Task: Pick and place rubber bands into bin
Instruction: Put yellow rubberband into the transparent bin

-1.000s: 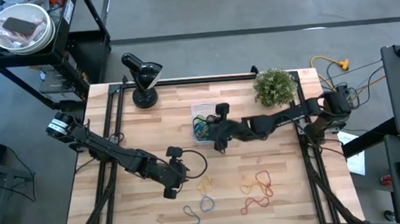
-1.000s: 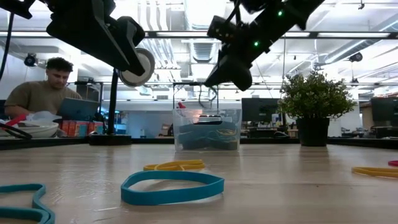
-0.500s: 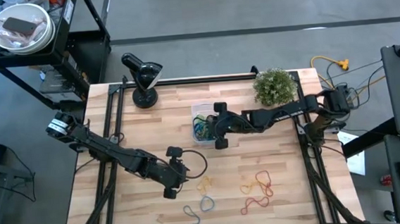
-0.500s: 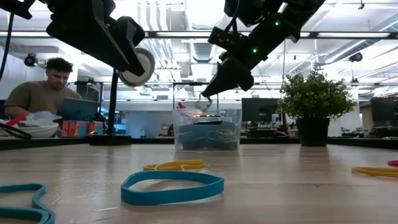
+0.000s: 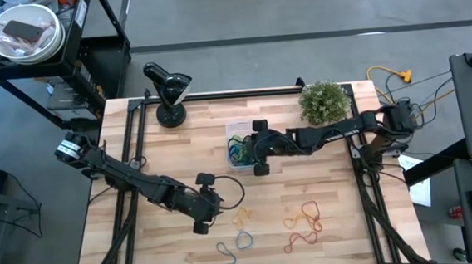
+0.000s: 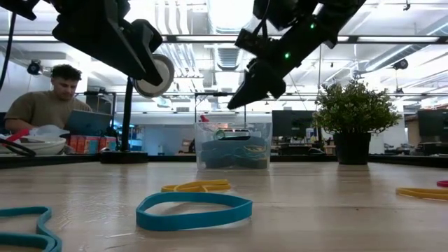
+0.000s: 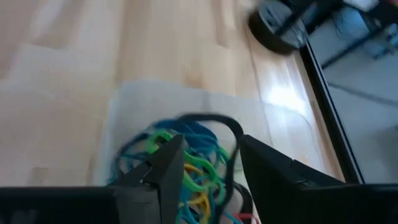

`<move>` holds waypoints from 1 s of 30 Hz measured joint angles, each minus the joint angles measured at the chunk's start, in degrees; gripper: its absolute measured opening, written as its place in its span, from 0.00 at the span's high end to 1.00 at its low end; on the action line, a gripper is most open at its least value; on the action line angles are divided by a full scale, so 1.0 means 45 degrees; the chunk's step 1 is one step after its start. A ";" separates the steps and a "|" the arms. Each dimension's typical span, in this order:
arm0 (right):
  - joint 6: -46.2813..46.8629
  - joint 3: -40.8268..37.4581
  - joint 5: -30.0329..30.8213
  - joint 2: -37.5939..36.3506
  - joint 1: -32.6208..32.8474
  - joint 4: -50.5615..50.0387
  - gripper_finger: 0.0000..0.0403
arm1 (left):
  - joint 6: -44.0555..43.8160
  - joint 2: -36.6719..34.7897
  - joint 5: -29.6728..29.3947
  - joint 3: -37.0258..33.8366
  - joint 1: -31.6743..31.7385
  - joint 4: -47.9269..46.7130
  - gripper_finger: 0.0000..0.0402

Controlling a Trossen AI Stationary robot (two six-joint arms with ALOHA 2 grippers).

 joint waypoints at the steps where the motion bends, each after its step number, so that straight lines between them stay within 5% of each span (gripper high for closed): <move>1: -0.0192 0.0000 -0.0150 -0.0097 0.0101 0.0001 0.62 | -0.0005 0.0071 -0.0004 -0.0013 0.0000 0.0182 0.60; 13: -0.0754 -0.0003 -0.2306 -0.1288 0.1932 -0.1681 0.62 | 0.2713 0.1783 0.0125 -0.0406 0.0236 0.3765 0.60; 18: 0.0069 -0.0010 -0.2294 -0.1535 0.2653 -0.2792 0.63 | 0.2871 0.2527 0.1719 -0.0230 0.0671 0.4873 0.60; 22: 0.1188 -0.0018 -0.2272 -0.1572 0.3026 -0.3740 0.65 | 0.1137 0.3007 0.3301 0.0314 0.1180 0.4698 0.60; 30: 0.2671 -0.0168 -0.2122 -0.1618 0.3372 -0.5448 0.69 | 0.1719 0.4254 0.3492 0.1850 0.1104 0.3168 0.60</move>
